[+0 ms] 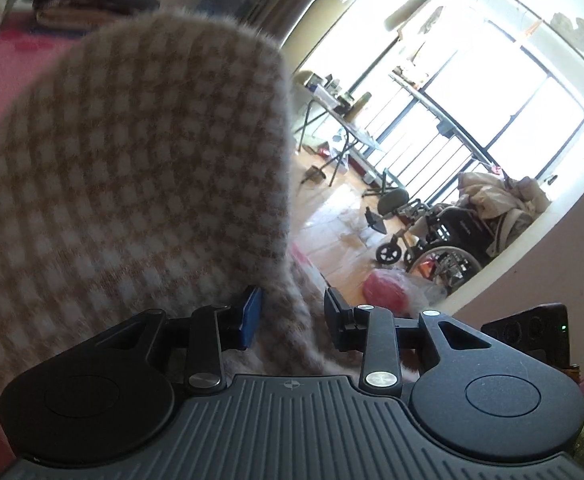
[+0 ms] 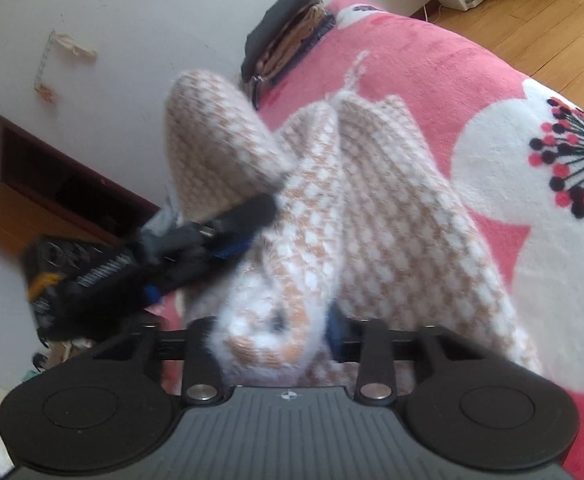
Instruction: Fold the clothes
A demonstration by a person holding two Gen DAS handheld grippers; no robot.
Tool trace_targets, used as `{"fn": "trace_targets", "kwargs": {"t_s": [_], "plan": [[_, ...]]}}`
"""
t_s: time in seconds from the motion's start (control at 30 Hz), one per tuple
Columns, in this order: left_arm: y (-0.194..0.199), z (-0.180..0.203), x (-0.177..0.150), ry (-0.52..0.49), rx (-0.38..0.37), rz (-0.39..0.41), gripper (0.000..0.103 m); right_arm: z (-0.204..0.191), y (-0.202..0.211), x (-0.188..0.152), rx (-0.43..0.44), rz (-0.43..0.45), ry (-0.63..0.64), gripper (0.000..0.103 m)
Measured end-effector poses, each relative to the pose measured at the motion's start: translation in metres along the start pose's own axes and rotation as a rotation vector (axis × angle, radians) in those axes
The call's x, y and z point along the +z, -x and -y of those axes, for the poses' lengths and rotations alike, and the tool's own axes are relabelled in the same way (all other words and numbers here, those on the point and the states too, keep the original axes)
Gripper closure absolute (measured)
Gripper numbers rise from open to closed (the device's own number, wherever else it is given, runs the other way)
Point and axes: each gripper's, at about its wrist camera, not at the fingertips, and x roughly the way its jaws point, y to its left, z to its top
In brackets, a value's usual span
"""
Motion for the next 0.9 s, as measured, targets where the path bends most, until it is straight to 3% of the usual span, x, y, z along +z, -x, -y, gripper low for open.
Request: {"fn": "trace_targets", "kwargs": {"t_s": [0.1, 0.17, 0.37, 0.67, 0.83, 0.9], "plan": [[0.029, 0.002, 0.02, -0.071, 0.061, 0.136, 0.069, 0.006, 0.005, -0.006, 0.009, 0.005, -0.005, 0.085], [0.027, 0.003, 0.031, -0.105, 0.122, 0.191, 0.069, 0.003, 0.014, -0.011, 0.012, 0.017, 0.027, 0.088], [-0.034, 0.012, 0.028, -0.25, 0.234, 0.099, 0.069, 0.001, 0.026, -0.016, 0.001, 0.022, 0.094, 0.089], [-0.077, 0.015, 0.011, -0.294, 0.268, -0.059, 0.069, 0.016, 0.036, -0.016, -0.036, 0.028, 0.091, 0.09], [-0.08, 0.019, -0.002, -0.4, 0.321, -0.068, 0.068, 0.027, 0.033, -0.017, -0.028, 0.013, 0.078, 0.089], [-0.08, 0.023, -0.009, -0.455, 0.349, -0.064, 0.067, 0.03, 0.031, -0.017, -0.028, 0.005, 0.087, 0.081]]}}
